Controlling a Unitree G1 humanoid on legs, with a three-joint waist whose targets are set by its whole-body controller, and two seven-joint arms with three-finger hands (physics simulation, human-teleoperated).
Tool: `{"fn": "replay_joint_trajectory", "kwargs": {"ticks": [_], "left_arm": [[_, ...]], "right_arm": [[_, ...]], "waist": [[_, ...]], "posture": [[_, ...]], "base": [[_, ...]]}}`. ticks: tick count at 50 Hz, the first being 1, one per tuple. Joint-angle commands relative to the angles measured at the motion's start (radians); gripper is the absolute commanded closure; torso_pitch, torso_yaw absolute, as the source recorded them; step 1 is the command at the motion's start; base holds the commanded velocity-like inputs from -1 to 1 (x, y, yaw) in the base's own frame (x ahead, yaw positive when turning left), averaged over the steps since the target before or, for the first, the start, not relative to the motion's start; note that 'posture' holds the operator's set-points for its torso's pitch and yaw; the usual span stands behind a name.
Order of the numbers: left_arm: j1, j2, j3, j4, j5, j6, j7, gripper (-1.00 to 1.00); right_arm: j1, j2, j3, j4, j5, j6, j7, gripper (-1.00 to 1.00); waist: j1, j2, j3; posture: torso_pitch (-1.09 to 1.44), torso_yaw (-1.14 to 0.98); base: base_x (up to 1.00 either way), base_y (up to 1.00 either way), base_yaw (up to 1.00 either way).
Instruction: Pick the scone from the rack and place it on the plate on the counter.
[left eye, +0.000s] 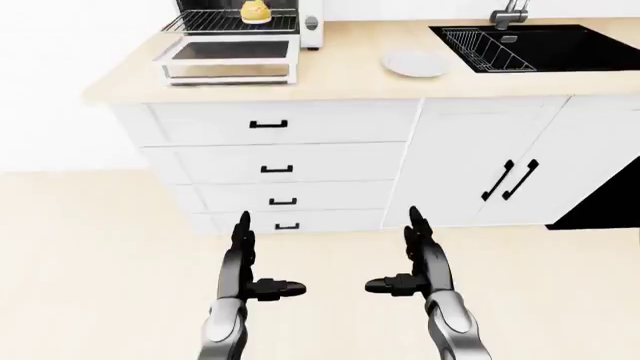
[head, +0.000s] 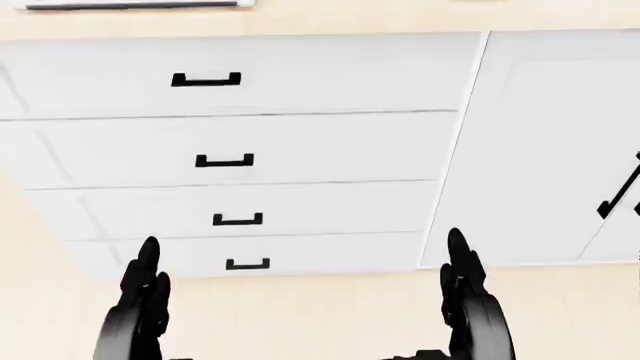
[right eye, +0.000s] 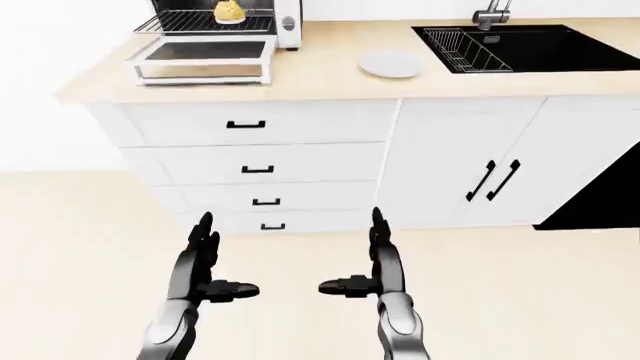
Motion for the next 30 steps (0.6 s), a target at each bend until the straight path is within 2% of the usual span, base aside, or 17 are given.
{"fn": "replay_joint_trajectory", "kwargs": {"ticks": [1,2,3,4,5,7,12,16,22,27,28,30], "left_arm": [[-0.048,0.015,0.029,-0.162,-0.034,0.035,0.001,-1.00],[-0.050,0.018,0.035,-0.185,-0.035,0.058,0.008,-1.00],[-0.041,0.020,0.031,-0.224,-0.036,0.083,-0.003,-1.00],[-0.044,0.019,0.036,-0.241,-0.039,0.099,0.000,-1.00],[-0.041,0.022,0.032,-0.260,-0.031,0.114,-0.004,-1.00],[-0.047,0.021,0.036,-0.291,-0.030,0.140,-0.003,-1.00],[-0.096,0.028,0.046,-0.353,-0.023,0.224,0.007,-1.00],[-0.196,0.046,0.059,-0.407,-0.032,0.325,0.025,-1.00],[-0.411,0.093,0.084,-0.427,-0.058,0.478,0.061,-1.00],[-0.555,0.132,0.100,-0.426,-0.096,0.568,0.081,-1.00],[-0.566,0.139,0.099,-0.424,-0.099,0.572,0.084,-1.00],[-0.620,0.155,0.110,-0.410,-0.114,0.592,0.094,-1.00]], "right_arm": [[-0.017,-0.003,0.006,-0.167,-0.007,-0.007,-0.008,-1.00],[-0.019,-0.003,0.007,-0.191,-0.011,0.011,-0.010,-1.00],[-0.023,-0.004,0.008,-0.224,-0.013,0.036,-0.009,-1.00],[-0.027,-0.005,0.007,-0.244,-0.015,0.056,-0.009,-1.00],[-0.030,-0.006,0.008,-0.271,-0.018,0.078,-0.007,-1.00],[-0.042,-0.014,0.007,-0.321,-0.036,0.127,-0.005,-1.00],[-0.093,-0.024,-0.008,-0.449,-0.047,0.255,0.012,-1.00],[-0.182,-0.044,-0.030,-0.522,-0.056,0.367,0.021,-1.00],[-0.320,-0.082,-0.047,-0.606,-0.066,0.519,0.043,-1.00],[-0.392,-0.107,-0.059,-0.675,-0.078,0.614,0.067,-1.00],[-0.398,-0.110,-0.058,-0.682,-0.082,0.620,0.069,-1.00],[-0.425,-0.121,-0.066,-0.717,-0.086,0.663,0.075,-1.00]], "waist": [[-0.002,-0.008,-0.001],[0.001,-0.008,-0.038],[0.007,-0.001,-0.065],[0.007,-0.002,-0.037],[0.005,-0.008,-0.021],[0.006,-0.007,-0.067],[0.011,-0.004,-0.082],[0.010,-0.004,-0.088],[0.010,-0.004,-0.092],[0.009,-0.003,-0.093],[0.009,0.002,-0.106],[0.009,0.005,-0.076]], "posture": [[0.00,0.00],[0.00,0.00],[0.00,0.00],[0.00,0.00],[0.00,0.00],[0.00,0.00],[0.00,0.00],[0.00,0.00],[0.00,0.00],[0.00,0.00],[0.00,0.00],[0.00,0.00]], "base": [[0.00,0.00,0.00],[0.00,0.00,0.00],[0.00,0.00,0.00],[0.00,0.00,0.00],[0.00,0.00,0.00],[0.00,0.00,0.00],[0.00,0.00,0.00],[0.00,0.00,0.00],[0.00,0.00,0.00],[0.01,0.00,0.00],[0.09,0.00,0.00],[0.24,0.00,0.00]]}}
